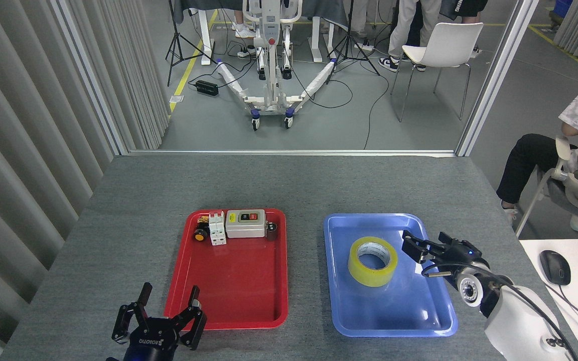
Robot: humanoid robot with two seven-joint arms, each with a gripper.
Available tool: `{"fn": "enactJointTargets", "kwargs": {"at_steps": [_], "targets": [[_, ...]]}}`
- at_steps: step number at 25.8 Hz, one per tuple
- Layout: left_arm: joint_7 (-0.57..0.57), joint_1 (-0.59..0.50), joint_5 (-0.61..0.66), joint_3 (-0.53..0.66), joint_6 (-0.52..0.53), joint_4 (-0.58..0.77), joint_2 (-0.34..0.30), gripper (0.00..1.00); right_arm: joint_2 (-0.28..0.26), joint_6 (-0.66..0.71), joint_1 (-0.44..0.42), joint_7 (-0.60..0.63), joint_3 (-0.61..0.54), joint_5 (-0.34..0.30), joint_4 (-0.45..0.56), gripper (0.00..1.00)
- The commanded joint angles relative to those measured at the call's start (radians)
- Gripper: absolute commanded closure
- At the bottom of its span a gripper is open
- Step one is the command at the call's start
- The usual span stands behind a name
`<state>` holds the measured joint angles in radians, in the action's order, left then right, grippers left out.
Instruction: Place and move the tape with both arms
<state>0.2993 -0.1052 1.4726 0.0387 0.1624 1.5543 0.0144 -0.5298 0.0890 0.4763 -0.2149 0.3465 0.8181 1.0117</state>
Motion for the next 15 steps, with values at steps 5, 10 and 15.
{"fn": "enactJointTargets", "kwargs": {"at_steps": [5,10,15], "targets": [[-0.002,0.001,0.0,0.001,-0.001,0.001,-0.002,0.0,0.114,0.055,-0.254,0.285,-0.374,0.423,0.284,0.01],[-0.002,0.001,0.0,0.001,-0.003,0.0,0.002,0.0,0.24,0.136,-0.416,0.287,-0.541,0.457,0.459,0.01],[-0.002,0.002,0.0,0.003,-0.003,0.0,-0.001,0.0,0.246,0.107,-0.61,0.287,-0.575,0.457,0.617,0.01]]}}
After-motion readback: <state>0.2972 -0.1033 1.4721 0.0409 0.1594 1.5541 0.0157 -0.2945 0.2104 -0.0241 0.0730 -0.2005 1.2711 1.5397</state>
